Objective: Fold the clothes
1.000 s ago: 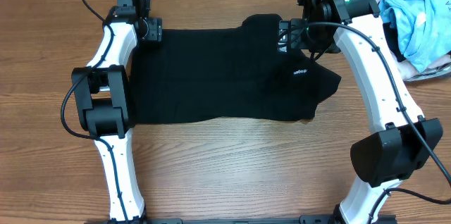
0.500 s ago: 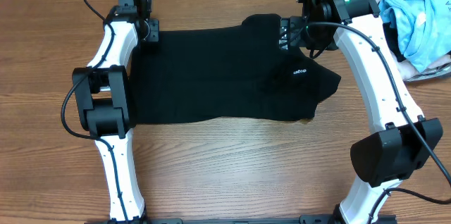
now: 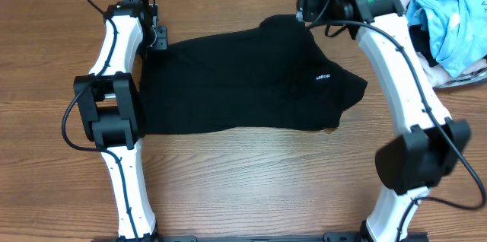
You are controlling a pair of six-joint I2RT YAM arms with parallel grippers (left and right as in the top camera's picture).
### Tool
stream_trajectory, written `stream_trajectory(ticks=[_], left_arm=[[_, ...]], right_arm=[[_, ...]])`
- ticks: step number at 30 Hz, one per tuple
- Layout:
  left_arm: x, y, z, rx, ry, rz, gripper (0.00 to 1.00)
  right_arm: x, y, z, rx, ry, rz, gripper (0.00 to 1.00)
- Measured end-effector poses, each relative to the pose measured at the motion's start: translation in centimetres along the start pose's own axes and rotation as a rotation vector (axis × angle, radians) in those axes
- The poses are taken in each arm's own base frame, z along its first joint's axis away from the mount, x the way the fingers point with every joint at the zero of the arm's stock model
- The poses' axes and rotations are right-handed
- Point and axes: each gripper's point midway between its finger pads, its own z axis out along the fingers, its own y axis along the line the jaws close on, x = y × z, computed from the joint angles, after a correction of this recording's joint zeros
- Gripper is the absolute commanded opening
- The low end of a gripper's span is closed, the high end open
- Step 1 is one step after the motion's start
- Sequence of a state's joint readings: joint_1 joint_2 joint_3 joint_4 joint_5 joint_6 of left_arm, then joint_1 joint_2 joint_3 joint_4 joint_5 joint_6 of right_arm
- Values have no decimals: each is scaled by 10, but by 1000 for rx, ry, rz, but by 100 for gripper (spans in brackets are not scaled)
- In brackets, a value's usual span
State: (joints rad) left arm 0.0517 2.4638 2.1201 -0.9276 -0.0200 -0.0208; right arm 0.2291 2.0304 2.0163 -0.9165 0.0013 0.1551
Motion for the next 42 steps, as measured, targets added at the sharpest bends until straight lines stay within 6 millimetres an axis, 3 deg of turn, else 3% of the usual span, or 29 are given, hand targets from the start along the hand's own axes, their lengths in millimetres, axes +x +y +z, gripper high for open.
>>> stream_trajectory(ticks=[8, 13, 18, 23, 25, 28, 30, 38, 42], left_arm=[[25, -10, -5, 3, 105, 18, 4], [29, -13, -6, 4, 119, 25, 4], [29, -14, -6, 4, 118, 27, 4], [27, -14, -6, 4, 111, 26, 4], [26, -14, -6, 4, 108, 26, 4], [26, -14, -6, 5, 106, 26, 4], [25, -14, -6, 5, 105, 26, 4], [18, -14, -5, 5, 73, 25, 4], [17, -12, -7, 2, 74, 22, 4]], right_arm=[[39, -14, 120, 25, 90, -1, 96], [49, -31, 157, 39, 90, 17, 96], [46, -49, 176, 51, 58, 40, 93], [58, -58, 196, 47, 75, 52, 88], [63, -59, 204, 40, 78, 50, 79], [59, -54, 205, 20, 63, 50, 41], [57, -52, 207, 13, 53, 51, 29], [56, -51, 207, 12, 49, 56, 17], [50, -54, 196, 52, 87, 54, 11]])
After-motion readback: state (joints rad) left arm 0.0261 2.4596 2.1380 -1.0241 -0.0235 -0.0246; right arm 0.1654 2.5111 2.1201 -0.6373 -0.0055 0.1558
